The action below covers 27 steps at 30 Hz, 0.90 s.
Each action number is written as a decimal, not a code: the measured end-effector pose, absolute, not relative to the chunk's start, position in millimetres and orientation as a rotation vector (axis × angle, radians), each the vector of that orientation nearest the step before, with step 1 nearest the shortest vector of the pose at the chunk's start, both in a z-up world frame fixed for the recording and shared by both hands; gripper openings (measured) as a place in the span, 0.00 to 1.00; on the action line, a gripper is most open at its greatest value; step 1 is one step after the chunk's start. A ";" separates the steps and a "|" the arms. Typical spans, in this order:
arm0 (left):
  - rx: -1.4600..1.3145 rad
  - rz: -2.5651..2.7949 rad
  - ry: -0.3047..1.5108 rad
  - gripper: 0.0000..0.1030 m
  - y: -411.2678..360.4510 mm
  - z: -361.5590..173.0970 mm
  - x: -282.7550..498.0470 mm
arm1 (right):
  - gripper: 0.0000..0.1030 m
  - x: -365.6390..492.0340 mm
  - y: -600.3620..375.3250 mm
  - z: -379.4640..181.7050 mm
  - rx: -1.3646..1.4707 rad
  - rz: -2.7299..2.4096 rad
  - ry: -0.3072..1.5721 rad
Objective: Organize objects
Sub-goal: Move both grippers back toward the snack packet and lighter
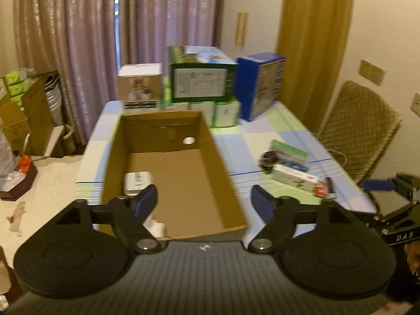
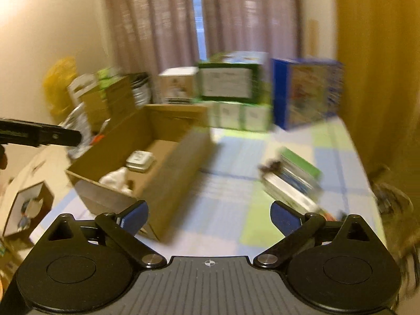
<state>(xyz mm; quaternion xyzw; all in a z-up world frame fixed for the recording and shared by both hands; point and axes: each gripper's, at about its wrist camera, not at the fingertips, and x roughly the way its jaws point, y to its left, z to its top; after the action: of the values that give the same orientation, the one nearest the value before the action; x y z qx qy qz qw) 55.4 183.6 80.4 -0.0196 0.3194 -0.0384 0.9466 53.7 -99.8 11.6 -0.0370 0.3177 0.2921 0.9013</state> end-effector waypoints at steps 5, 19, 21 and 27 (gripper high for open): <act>-0.010 -0.147 0.629 0.90 135.9 80.2 46.7 | 0.98 31.5 -156.3 8.6 -0.031 0.478 0.681; 0.081 -0.301 0.681 0.99 42.0 40.6 58.5 | 0.98 26.9 -230.2 7.5 0.008 0.337 0.680; 0.101 -0.330 0.694 0.99 31.0 32.3 65.4 | 0.98 33.9 -236.1 4.9 0.026 0.329 0.693; 0.129 -0.388 0.730 0.99 2.1 -1.4 95.1 | 0.96 58.2 -249.9 -6.9 0.039 0.306 0.716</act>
<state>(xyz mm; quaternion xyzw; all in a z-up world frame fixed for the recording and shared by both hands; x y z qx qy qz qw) 95.1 2.1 -1.4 0.0625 0.3543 -0.1885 0.9138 58.2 -249.9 -6.9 0.0190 0.3490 0.1491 0.9250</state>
